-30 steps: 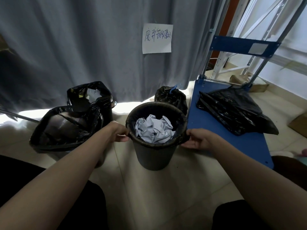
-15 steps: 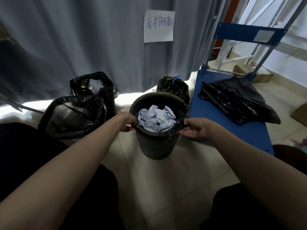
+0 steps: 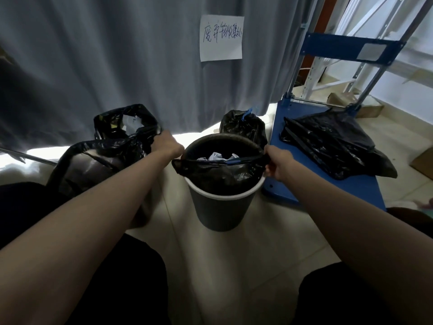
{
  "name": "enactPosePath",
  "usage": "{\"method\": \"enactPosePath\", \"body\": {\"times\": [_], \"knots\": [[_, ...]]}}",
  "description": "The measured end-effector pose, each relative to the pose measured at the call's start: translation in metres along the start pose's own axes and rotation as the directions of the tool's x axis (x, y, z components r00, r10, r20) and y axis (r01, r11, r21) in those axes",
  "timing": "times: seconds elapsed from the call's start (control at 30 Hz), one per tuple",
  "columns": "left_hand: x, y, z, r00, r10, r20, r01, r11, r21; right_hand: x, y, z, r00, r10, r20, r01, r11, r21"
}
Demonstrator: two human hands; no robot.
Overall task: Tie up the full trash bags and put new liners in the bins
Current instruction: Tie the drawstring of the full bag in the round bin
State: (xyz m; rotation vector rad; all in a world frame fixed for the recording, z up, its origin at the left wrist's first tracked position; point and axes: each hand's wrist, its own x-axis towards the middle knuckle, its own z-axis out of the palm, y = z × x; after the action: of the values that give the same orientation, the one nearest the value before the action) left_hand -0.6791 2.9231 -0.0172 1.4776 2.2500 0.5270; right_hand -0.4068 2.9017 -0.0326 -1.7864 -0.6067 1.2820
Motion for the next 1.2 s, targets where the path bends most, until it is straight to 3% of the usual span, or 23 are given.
{"method": "enactPosePath", "body": {"times": [0.17,0.27,0.37,0.47,0.6,0.73,0.87,1.0,1.1,1.2], "knots": [[0.026,-0.006,0.013,0.995,0.019,0.096,-0.033,0.989,0.147,0.028,-0.004,0.014,0.996,-0.054,-0.065,0.049,0.996,-0.075],[0.032,-0.015,0.026,0.979,0.012,0.202,-0.059,0.972,0.228,0.041,-0.003,0.019,0.974,-0.155,-0.167,0.114,0.966,-0.233],[0.036,-0.014,0.036,0.967,-0.007,0.255,-0.042,0.981,0.189,0.043,-0.006,0.028,0.925,-0.311,-0.217,0.248,0.929,-0.275],[0.046,-0.014,0.044,0.958,-0.051,0.284,0.046,0.999,0.023,0.034,-0.009,0.042,0.863,-0.474,-0.177,0.428,0.87,-0.245],[0.052,-0.017,0.045,0.965,-0.081,0.25,0.138,0.966,-0.219,0.014,-0.013,0.062,0.728,-0.685,-0.004,0.672,0.715,-0.191],[0.051,-0.015,0.037,0.986,-0.148,0.075,0.159,0.972,-0.175,-0.001,-0.015,0.065,0.605,-0.794,0.069,0.795,0.595,-0.122],[0.04,-0.003,0.024,0.981,-0.108,-0.16,0.078,0.98,-0.184,-0.004,-0.013,0.049,0.608,-0.781,-0.143,0.756,0.624,-0.198],[0.024,0.01,0.014,0.922,0.065,-0.382,-0.121,0.985,-0.125,0.0,-0.005,0.019,0.671,-0.691,-0.269,0.584,0.716,-0.382],[0.014,0.013,0.016,0.877,0.208,-0.433,-0.258,0.964,-0.06,0.004,0.005,-0.002,0.709,-0.638,-0.302,0.477,0.748,-0.461],[0.015,0.013,0.018,0.895,0.25,-0.369,-0.266,0.964,0.01,0.009,0.014,-0.015,0.784,-0.568,-0.25,0.353,0.739,-0.574]]}}
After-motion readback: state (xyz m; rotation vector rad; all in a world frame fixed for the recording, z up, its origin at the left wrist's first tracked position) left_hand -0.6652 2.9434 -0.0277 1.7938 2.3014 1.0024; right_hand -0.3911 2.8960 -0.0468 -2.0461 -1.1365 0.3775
